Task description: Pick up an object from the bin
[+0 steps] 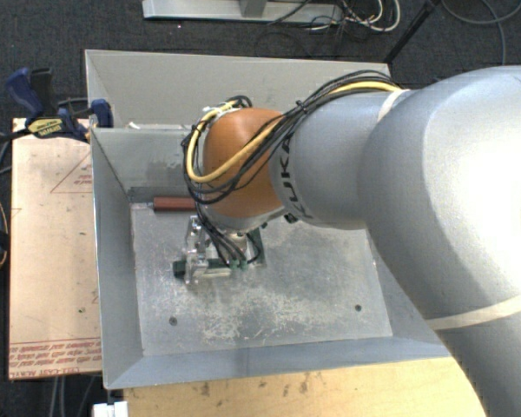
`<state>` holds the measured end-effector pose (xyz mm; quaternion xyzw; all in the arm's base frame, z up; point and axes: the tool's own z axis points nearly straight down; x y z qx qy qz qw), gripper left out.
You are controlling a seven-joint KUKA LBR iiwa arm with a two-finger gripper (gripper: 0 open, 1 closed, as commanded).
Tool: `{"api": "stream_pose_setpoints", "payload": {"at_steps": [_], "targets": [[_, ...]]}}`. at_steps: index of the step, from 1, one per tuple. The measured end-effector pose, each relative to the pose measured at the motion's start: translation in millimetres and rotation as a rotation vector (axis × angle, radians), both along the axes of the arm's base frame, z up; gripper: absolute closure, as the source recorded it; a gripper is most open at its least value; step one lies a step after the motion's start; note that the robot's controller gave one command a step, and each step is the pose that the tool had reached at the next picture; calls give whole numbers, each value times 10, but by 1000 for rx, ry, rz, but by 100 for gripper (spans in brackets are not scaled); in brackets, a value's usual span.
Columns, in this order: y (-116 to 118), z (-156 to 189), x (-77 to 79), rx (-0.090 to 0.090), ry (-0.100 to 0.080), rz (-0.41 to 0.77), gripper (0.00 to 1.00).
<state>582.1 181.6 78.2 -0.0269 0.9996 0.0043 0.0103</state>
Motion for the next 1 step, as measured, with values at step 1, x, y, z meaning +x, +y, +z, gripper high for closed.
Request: {"api": "stream_pose_setpoints", "payload": {"at_steps": [1], "targets": [[-52,1529,114,-8,13,72,100]]}}
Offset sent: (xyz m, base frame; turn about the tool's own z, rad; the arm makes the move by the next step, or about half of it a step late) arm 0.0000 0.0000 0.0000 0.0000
